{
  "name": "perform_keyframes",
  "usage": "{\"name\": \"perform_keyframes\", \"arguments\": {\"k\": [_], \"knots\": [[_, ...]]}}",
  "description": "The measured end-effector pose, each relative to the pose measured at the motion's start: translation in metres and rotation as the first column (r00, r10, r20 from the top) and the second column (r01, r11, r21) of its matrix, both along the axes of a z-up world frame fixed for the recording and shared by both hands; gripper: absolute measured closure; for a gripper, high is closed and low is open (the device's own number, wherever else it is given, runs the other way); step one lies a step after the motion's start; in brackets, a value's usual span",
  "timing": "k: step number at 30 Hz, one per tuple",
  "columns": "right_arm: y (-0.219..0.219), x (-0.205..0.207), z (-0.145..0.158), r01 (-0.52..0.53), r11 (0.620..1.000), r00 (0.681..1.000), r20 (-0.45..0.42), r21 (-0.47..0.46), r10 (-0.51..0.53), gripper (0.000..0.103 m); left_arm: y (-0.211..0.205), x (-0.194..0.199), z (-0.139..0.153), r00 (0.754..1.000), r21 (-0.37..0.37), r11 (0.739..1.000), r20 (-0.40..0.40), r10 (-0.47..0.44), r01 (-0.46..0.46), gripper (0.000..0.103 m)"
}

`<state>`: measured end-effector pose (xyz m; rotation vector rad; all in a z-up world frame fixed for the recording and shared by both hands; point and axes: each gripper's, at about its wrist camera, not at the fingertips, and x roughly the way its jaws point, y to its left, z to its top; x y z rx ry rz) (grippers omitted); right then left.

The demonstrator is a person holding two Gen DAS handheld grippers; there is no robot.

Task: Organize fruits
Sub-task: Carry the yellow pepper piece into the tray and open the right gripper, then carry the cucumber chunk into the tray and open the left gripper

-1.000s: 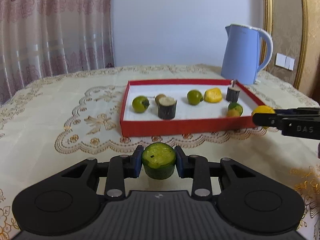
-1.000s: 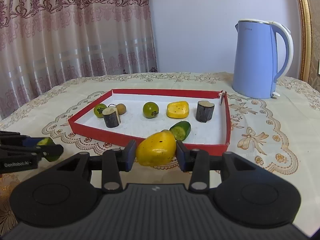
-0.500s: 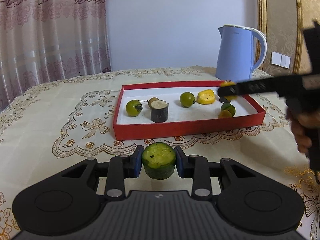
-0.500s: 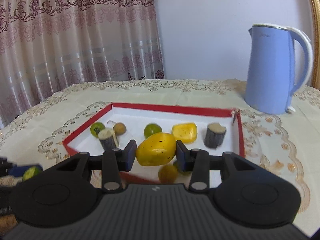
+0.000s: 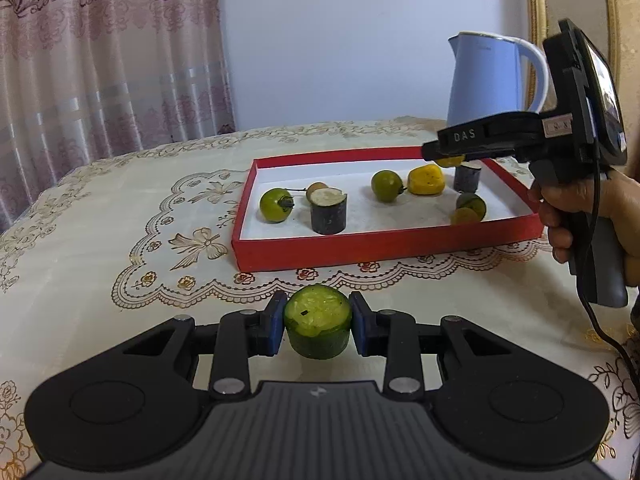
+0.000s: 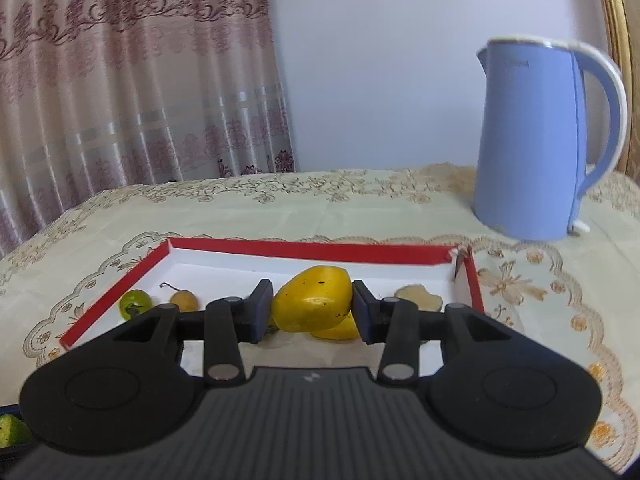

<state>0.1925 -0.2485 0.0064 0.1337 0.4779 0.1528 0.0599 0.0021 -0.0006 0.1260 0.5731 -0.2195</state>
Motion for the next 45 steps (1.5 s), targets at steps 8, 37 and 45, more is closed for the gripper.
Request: {"name": "perform_keyframes", "arguments": {"k": [8,37,45], "knots": [[-0.022,0.009,-0.017,0.058,0.998,0.998,-0.024,0.027,-0.057,0.062,-0.008,0.008,0.001,0.999,0.034,0.998,-0.018,0.051,-0.050,0.071],[0.006,-0.037,0.014,-0.086,0.994,0.990,0.103,-0.067,0.093,0.030,-0.055,0.053,0.021,0.992,0.116,0.987,-0.029,0.120,-0.116,0.071],[0.001,-0.040,0.018,-0.067,0.989,0.991,0.106,-0.134,0.081,0.028,-0.066,0.071,0.026,0.993,0.132,0.985,-0.020,0.119,-0.115,0.070]]}}
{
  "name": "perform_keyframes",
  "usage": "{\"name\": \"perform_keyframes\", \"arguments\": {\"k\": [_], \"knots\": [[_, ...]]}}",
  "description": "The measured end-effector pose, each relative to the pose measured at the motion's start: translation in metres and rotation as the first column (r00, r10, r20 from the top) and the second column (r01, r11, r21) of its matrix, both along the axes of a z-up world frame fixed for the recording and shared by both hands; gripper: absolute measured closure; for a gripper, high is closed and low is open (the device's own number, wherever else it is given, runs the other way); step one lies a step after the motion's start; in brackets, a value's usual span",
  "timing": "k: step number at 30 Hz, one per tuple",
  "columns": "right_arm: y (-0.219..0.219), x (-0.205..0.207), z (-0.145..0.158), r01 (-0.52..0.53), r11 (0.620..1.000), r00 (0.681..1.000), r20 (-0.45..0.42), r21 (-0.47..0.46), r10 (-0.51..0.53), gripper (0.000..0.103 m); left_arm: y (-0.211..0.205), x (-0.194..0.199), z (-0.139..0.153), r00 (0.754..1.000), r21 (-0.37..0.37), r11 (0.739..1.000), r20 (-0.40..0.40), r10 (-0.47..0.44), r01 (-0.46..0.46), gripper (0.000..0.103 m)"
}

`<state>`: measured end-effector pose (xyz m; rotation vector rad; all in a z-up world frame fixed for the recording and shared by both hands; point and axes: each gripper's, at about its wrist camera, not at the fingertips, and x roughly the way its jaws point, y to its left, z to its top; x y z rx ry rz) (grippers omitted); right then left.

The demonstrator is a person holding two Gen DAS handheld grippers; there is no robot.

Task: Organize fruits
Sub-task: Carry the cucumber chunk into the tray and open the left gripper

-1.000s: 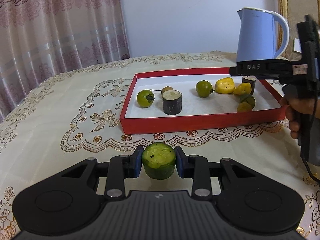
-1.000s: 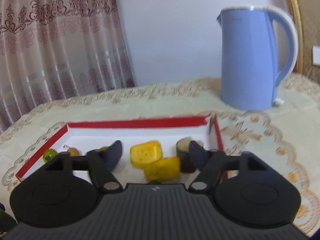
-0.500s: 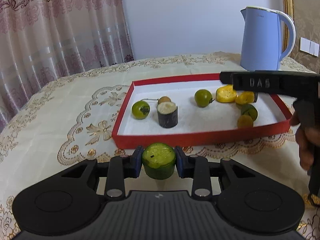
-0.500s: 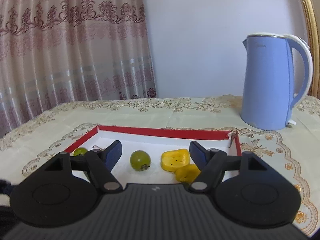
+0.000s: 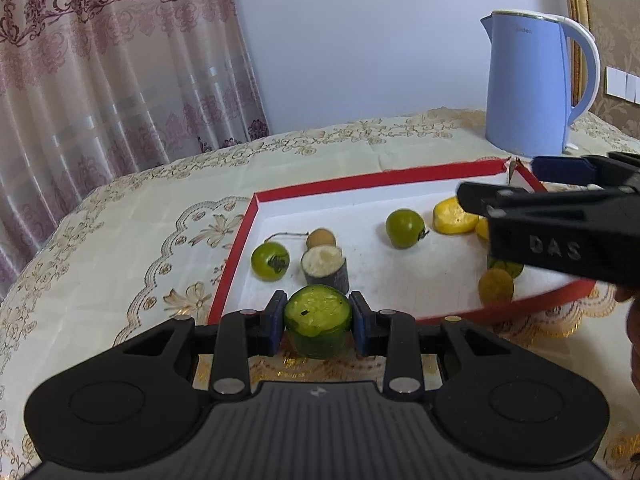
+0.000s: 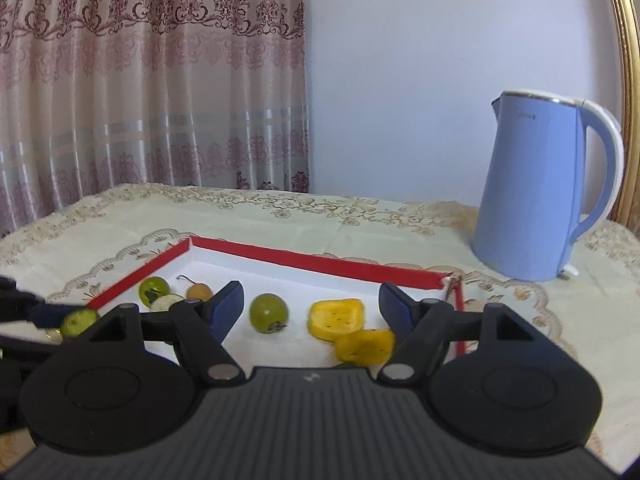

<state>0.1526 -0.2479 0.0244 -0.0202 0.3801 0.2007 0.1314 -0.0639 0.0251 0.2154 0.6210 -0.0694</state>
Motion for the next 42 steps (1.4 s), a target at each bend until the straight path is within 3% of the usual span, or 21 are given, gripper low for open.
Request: {"name": "perform_keyframes", "arguments": {"k": [4,11,19,37,39,42], "knots": [[-0.012,-0.003,0.004,0.045,0.999,0.999,0.023,-0.007,-0.045,0.020,-0.006,0.016,0.004,1.000,-0.010,1.000,0.002,0.004,-0.004,0.071],[-0.029,0.000,0.005,0.102,0.995,0.995,0.024,0.000,-0.102,0.020,-0.025,0.063,0.009,1.000,-0.026,1.000,-0.004,0.002,-0.002,0.071],[-0.026,0.001,0.005,0.100,0.994,0.995,0.028,-0.035,-0.099,0.020,-0.046,0.109,-0.001,0.999,-0.004,1.000,-0.041,0.011,-0.011,0.071],[-0.019,0.007,-0.002,0.112,0.990,0.994,0.007,-0.085,-0.112,0.017,-0.047,0.139,-0.017,0.996,0.006,0.999,-0.073,0.053,-0.052,0.070],[-0.019,0.009,-0.004,0.115,0.990,0.993,-0.001,-0.085,-0.115,0.017,-0.048,0.136,-0.014,0.997,0.002,0.999,-0.065,0.049,-0.049,0.050],[-0.021,0.012,-0.007,0.124,0.989,0.992,-0.011,-0.083,-0.125,0.016,-0.048,0.130,-0.008,0.998,-0.015,0.999,-0.042,0.043,-0.044,0.035]]}}
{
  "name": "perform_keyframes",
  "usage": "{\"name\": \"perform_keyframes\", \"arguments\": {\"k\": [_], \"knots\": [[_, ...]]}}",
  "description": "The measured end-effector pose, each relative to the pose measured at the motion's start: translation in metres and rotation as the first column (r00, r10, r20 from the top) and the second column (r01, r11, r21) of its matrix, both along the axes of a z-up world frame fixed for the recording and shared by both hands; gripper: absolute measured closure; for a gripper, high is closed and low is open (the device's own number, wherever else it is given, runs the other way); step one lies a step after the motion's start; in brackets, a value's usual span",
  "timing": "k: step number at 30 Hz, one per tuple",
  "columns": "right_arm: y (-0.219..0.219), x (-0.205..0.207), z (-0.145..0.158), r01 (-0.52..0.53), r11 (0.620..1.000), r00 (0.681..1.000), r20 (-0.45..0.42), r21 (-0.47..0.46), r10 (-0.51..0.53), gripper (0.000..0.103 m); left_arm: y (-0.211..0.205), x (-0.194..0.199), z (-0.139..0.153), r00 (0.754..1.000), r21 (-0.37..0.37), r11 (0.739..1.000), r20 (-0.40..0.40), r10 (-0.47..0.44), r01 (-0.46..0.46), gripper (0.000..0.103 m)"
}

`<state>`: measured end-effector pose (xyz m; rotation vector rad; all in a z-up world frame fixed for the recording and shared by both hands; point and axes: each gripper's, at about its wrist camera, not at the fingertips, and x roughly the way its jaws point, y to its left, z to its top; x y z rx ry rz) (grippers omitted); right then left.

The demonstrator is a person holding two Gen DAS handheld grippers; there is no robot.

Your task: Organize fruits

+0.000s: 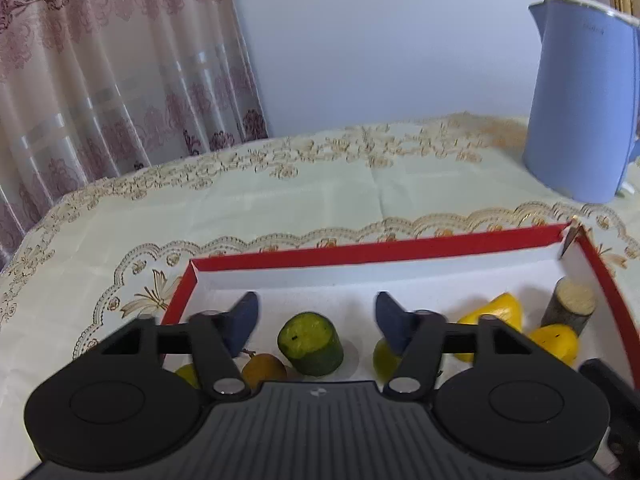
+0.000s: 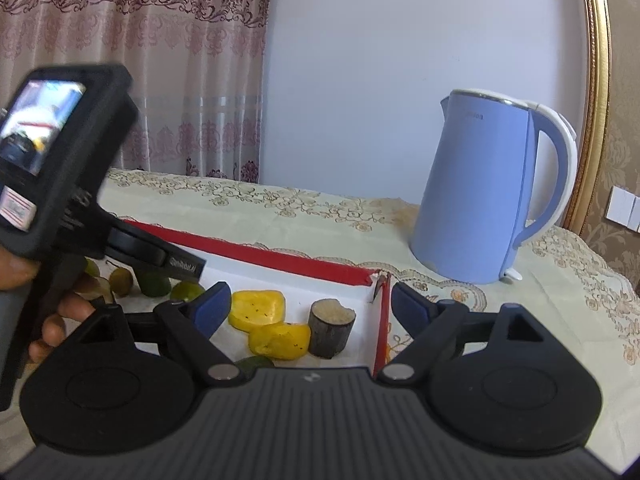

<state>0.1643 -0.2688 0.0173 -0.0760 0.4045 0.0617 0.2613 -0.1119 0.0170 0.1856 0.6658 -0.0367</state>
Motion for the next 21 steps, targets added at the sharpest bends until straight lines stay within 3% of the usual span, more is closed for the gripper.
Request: {"name": "perform_keyframes", "arguments": {"k": [5,10,12,21], "knots": [[-0.003,0.001,-0.001,0.015,1.000,1.000,0.010,0.014,-0.015,0.013,0.001,-0.014,0.012,1.000,-0.013,1.000,0.013,-0.020,0.020,0.034],[-0.008,-0.002,0.003,0.005,0.999,0.999,0.032,0.051,-0.007,0.000,0.018,-0.042,0.026,0.999,-0.056,0.998,0.027,-0.019,0.020,0.027],[-0.013,-0.007,0.006,-0.007,0.996,1.000,0.029,0.091,0.004,0.000,0.028,-0.059,0.032,0.999,-0.071,0.997,0.041,-0.012,0.015,0.023],[-0.018,-0.077,0.004,-0.002,0.982,1.000,0.020,0.191,-0.002,0.000,0.051,-0.122,0.034,0.997,-0.089,0.996,0.065,0.029,-0.023,0.019]]}}
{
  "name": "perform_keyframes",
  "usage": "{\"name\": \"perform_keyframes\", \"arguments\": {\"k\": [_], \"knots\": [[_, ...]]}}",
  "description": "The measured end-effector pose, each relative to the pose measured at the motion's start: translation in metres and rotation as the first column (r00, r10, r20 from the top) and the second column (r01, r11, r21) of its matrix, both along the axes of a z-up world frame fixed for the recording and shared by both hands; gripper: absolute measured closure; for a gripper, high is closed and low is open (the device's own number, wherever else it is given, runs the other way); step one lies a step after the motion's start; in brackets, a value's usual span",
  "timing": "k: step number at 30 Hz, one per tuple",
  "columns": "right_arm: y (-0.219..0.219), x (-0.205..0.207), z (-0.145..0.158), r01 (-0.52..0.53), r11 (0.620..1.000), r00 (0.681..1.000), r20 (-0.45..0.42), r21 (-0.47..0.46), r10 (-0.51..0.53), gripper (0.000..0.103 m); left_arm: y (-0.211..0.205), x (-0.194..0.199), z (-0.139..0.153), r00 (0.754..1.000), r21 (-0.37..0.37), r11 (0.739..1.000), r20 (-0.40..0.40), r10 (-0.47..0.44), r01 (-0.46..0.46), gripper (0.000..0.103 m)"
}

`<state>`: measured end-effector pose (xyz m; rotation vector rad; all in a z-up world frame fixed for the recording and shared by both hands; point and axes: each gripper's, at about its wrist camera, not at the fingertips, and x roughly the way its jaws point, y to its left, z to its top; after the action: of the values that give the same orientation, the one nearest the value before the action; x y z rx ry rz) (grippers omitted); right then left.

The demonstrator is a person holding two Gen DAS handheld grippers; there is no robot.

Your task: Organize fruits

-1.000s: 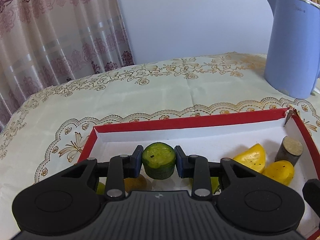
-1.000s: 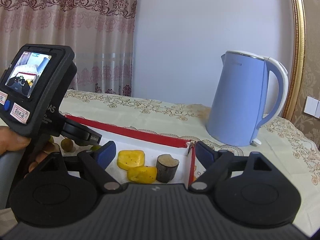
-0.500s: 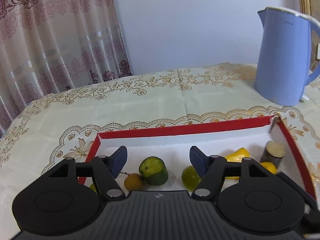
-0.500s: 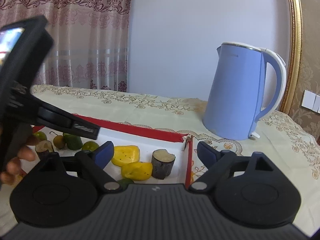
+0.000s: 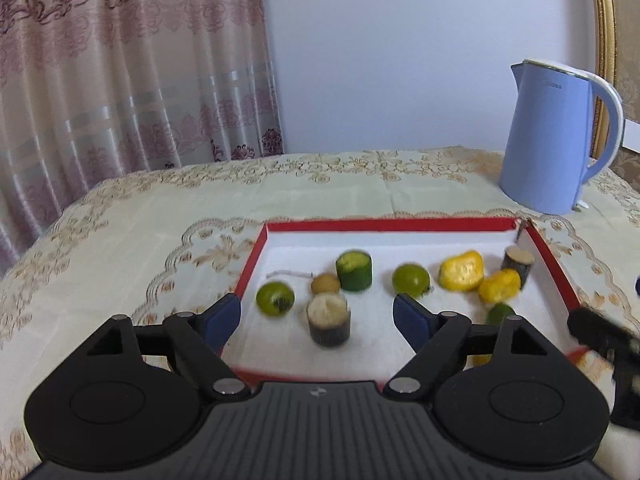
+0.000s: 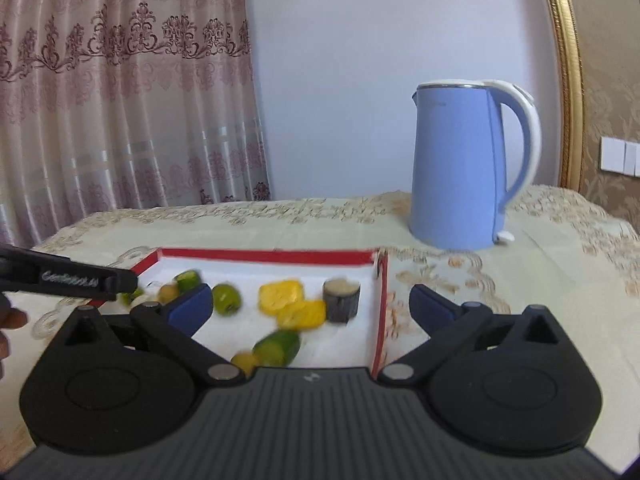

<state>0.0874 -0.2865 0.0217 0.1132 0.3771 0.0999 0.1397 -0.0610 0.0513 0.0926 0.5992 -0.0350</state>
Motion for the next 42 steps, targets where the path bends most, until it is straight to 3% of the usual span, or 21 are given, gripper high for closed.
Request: {"name": "perform_keyframes", "arguments": {"k": [4,8,20,29,42], "knots": [[0.017,-0.023,-0.014,-0.043,0.998,0.997,-0.071,-0.037,0.040,0.000,0.002,-0.020,-0.009,1.000,0.004,1.000,-0.017,-0.001,0.001,0.019],[0.038,-0.033,-0.026,-0.087,0.985,0.992,-0.105,-0.151,0.071,0.000,0.005,-0.031,-0.018,0.999,0.011,1.000,-0.032,0.023,-0.023,0.019],[0.061,-0.022,-0.046,-0.098,0.954,0.982,-0.185,-0.285,0.045,0.000,0.013,-0.030,-0.046,0.992,-0.022,0.999,-0.118,0.039,-0.042,0.019],[0.065,-0.014,-0.054,-0.126,0.950,0.970,-0.236,-0.286,0.057,0.000,0.017,-0.028,-0.048,0.990,-0.041,0.998,-0.130,0.044,-0.049,0.019],[0.047,-0.007,-0.058,-0.116,0.983,0.956,-0.286,-0.144,0.071,0.000,0.013,-0.023,-0.052,0.988,-0.040,0.998,-0.147,0.042,-0.049,0.019]]}}
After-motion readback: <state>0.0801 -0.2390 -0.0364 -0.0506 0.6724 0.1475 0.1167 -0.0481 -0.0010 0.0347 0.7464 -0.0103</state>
